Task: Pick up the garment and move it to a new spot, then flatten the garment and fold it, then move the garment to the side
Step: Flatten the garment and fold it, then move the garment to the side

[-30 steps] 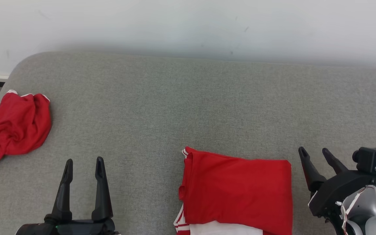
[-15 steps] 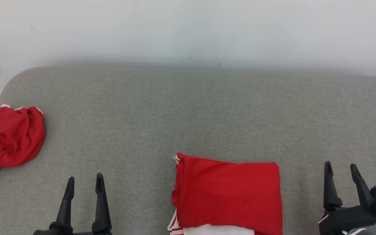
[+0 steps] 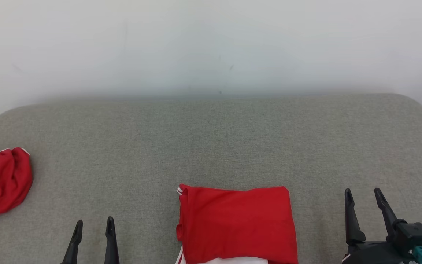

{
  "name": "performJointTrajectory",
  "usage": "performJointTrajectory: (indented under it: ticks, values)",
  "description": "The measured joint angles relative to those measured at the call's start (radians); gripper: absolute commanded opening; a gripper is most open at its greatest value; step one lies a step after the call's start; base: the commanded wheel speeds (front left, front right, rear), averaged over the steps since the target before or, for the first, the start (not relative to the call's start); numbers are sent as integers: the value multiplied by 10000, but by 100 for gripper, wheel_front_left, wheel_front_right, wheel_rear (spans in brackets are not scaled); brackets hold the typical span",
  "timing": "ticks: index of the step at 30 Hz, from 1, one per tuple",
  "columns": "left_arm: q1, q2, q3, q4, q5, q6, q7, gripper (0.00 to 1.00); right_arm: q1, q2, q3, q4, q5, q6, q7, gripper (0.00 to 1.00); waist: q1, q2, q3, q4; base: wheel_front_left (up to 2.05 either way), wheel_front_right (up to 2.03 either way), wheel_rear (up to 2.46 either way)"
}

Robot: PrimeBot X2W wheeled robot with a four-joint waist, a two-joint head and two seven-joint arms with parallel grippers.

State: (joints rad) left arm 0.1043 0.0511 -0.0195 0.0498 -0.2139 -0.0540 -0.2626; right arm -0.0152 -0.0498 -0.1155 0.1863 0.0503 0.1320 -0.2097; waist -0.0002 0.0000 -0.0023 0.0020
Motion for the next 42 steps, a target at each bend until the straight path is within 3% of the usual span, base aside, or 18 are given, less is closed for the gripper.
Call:
performJointTrajectory:
  ticks: [8,22,27,33,34,42]
  values:
    - [10,0,128,-4,31,-211,0,100,4,-4,117,-113,69,0,249,100,0,0,-96,-182,0,0,0]
    - [222,0,117,-267,96,-161,0,100,55,-4,543,-270,209,0,940,100,2,0,-86,-125,0,0,0]
    - [251,-2,50,-297,98,-81,0,100,-69,-2,1197,-226,366,0,3122,100,2,0,-62,-129,0,0,0]
    - [261,-2,-82,-291,94,-77,0,100,-636,-6,1053,-447,1116,0,6140,100,2,0,8,-77,0,0,0]
    - [261,-2,-82,-291,94,-77,0,100,-636,-6,1053,-447,1116,0,6140,100,2,0,8,-77,0,0,0]
    - [171,-2,-297,-255,88,8,0,100,-1129,4,1294,-500,1168,0,9150,100,2,0,140,200,0,0,0]
